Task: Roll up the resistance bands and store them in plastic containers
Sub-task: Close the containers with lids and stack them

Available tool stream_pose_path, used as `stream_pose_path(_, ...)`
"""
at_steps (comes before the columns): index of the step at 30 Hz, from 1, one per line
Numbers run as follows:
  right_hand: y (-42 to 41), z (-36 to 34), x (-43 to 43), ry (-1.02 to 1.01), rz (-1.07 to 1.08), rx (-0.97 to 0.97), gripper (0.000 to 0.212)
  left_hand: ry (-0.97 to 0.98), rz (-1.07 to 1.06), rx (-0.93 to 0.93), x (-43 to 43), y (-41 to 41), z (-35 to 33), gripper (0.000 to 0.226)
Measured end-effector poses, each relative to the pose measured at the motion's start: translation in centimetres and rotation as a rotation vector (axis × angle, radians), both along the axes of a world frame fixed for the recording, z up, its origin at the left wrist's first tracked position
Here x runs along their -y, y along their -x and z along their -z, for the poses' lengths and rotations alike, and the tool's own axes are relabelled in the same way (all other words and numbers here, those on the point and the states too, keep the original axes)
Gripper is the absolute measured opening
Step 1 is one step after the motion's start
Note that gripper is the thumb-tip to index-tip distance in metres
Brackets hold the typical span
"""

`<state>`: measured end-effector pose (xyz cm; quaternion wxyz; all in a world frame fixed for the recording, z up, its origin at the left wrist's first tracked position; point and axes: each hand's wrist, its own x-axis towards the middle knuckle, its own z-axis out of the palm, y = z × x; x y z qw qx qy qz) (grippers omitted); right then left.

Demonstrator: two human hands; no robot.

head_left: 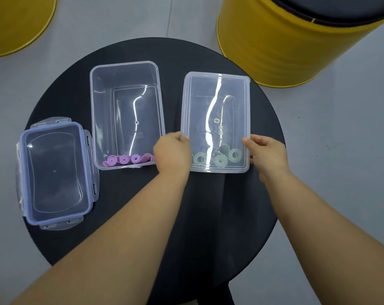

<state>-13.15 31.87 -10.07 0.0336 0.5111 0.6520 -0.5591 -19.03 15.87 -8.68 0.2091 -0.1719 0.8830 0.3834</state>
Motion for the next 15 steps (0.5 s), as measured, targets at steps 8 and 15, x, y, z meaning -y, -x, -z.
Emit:
stream_pose_path(8, -0.1, 0.0, 0.1, 0.005, -0.005, -0.008, 0.020, -0.269, -0.374, 0.062, -0.3, -4.2, 0.2, 0.013)
stream_pose_path(15, 0.0, 0.1, 0.1, -0.003, -0.006, -0.002, 0.023, -0.345, -0.528, 0.069, -0.5, -4.5, 0.5, 0.030)
